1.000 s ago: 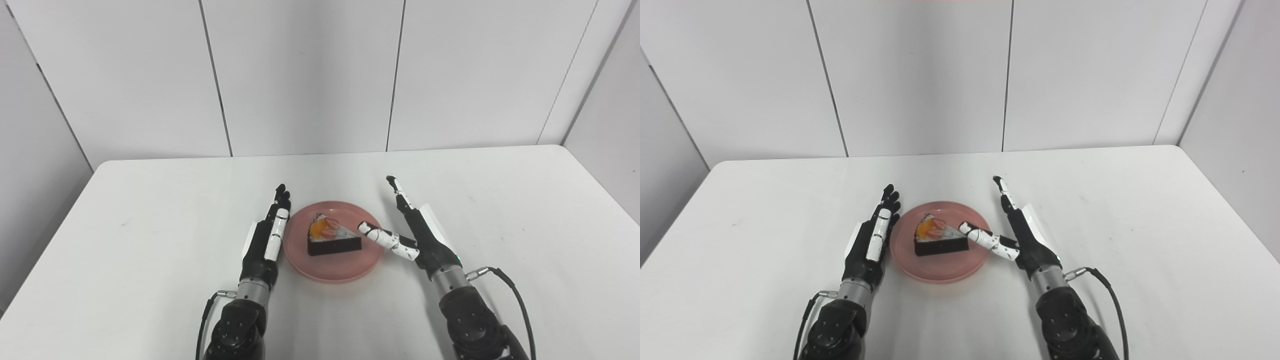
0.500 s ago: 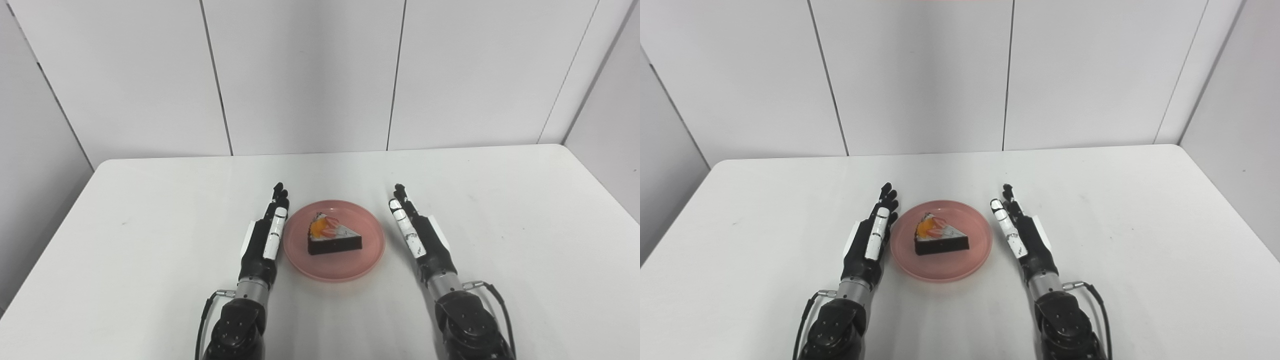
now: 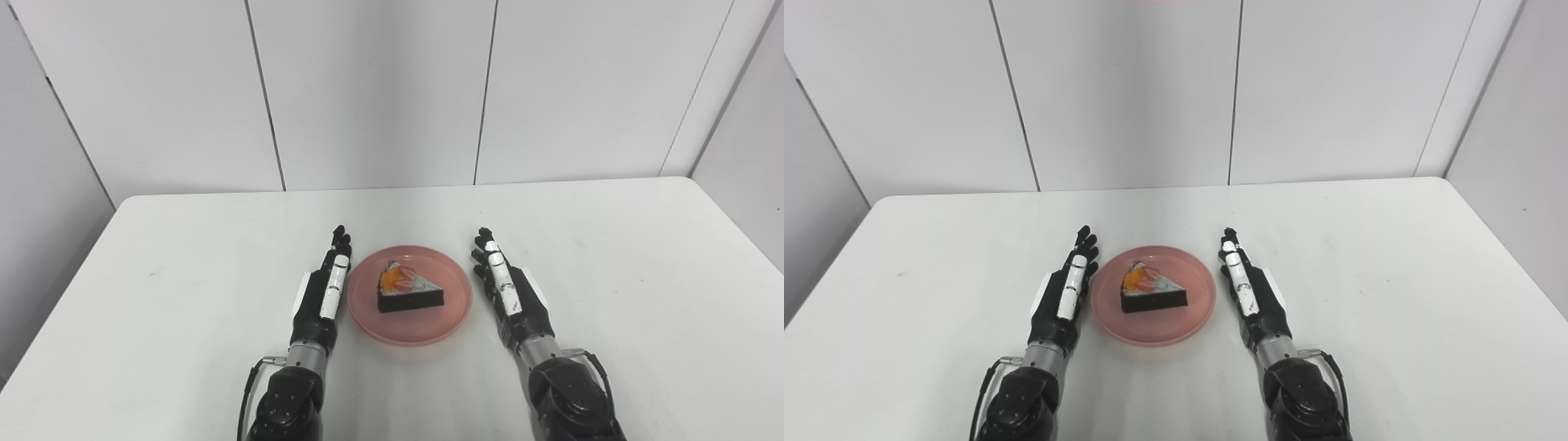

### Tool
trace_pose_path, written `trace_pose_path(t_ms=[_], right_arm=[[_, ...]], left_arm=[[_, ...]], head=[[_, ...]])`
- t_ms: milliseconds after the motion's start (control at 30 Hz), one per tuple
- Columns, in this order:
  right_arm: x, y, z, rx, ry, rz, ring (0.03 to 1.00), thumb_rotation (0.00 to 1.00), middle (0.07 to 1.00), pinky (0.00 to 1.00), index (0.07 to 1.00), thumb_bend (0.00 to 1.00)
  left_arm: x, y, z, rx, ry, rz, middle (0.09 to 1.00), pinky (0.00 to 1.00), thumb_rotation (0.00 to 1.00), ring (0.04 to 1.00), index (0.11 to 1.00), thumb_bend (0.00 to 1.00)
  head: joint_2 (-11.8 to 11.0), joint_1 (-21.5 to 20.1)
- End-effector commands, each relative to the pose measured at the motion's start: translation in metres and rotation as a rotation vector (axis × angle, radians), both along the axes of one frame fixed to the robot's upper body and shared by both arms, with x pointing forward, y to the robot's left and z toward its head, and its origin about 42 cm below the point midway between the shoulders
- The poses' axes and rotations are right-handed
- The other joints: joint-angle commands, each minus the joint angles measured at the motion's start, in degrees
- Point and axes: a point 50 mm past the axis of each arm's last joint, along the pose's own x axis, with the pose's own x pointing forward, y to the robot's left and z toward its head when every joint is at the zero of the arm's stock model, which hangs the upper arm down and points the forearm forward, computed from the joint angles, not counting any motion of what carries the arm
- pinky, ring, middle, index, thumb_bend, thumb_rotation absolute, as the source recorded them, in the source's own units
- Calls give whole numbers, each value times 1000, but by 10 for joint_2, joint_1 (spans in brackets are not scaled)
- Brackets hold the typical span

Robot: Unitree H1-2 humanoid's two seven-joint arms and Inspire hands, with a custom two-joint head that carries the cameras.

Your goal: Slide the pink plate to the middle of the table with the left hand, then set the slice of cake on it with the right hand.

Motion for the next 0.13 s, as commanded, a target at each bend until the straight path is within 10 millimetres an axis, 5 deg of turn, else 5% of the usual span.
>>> trace_pose_path(t_ms=[0, 100], right_arm=[[9, 5, 17, 25, -63, -1, 1000, 1000, 1000, 1000, 1000, 527], [9, 5, 17, 31, -62, -6, 1000, 1000, 1000, 1000, 1000, 525]], left_arm=[[0, 4, -1, 1, -3, 13, 1000, 1000, 1000, 1000, 1000, 584], [0, 5, 0, 4, -5, 14, 1000, 1000, 1000, 1000, 1000, 583]], head=[[0, 0], [1, 0]])
